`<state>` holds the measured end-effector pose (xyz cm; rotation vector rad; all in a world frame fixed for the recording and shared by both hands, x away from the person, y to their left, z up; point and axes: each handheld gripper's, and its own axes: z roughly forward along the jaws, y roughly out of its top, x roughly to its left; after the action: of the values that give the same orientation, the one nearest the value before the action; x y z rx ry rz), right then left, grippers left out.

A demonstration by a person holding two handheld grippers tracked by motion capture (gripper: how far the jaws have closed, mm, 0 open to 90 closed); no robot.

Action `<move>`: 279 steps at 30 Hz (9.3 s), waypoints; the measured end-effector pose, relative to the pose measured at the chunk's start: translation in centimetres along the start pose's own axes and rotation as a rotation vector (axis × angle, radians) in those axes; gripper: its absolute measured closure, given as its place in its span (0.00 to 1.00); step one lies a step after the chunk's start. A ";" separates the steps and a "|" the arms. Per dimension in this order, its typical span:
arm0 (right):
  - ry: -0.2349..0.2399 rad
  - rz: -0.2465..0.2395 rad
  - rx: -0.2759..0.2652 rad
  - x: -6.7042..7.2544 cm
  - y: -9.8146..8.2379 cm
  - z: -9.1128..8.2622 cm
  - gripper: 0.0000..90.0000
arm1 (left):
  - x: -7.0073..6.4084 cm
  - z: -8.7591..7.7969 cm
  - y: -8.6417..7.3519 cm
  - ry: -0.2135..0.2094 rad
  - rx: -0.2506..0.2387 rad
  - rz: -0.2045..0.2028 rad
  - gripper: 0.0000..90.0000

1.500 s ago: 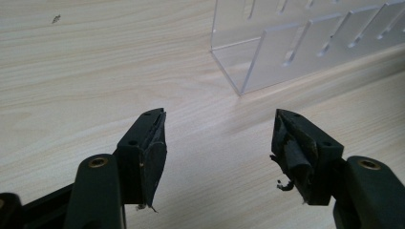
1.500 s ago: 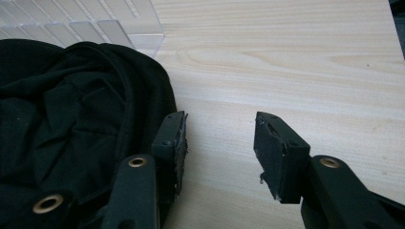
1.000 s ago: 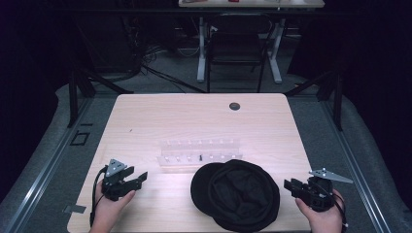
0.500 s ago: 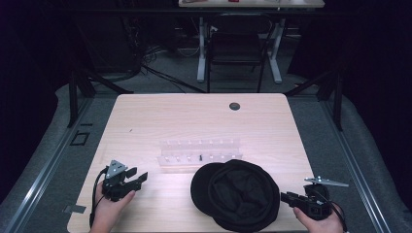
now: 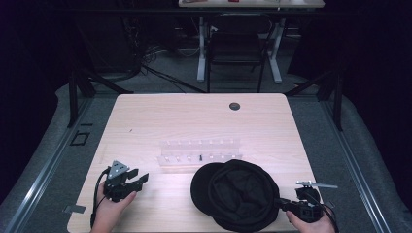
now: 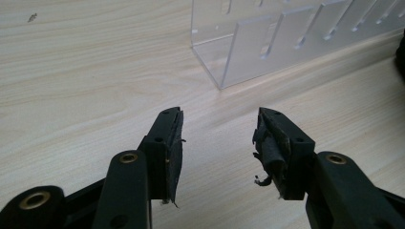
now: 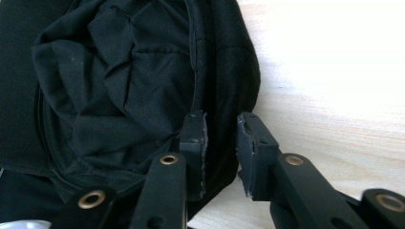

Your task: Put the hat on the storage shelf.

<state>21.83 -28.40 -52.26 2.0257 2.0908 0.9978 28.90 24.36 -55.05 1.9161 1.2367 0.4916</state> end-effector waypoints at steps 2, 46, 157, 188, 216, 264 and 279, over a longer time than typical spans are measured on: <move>-0.002 0.012 0.010 0.0 0.1 0.1 0.88 | 0.0 0.0 0.0 0.000 0.003 0.002 0.57; 0.049 0.078 0.159 -1.6 6.3 -0.1 0.97 | -0.1 0.2 0.0 -0.005 0.009 0.007 0.59; 0.418 -0.075 -0.167 9.8 17.1 -13.8 0.99 | -0.1 -0.3 0.1 -0.043 -0.025 -0.038 0.60; 0.444 -0.068 -0.228 12.0 21.0 -11.4 0.99 | -3.3 -0.9 3.3 -0.159 -0.101 0.033 0.63; 0.424 -0.023 -0.261 13.0 23.3 -7.8 0.99 | -7.3 0.4 6.7 -0.217 -0.162 0.083 0.55; 0.435 -0.017 -0.268 13.8 22.5 -6.2 0.98 | -16.3 6.6 9.3 -0.278 -0.089 0.230 0.76; 0.453 -0.036 -0.264 14.8 22.7 -6.3 0.98 | -15.8 6.2 9.2 -0.249 -0.120 0.285 0.88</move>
<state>36.72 -19.06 -30.68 1.7503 2.0245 1.7559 31.39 5.86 -50.25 1.9900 0.7638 0.4454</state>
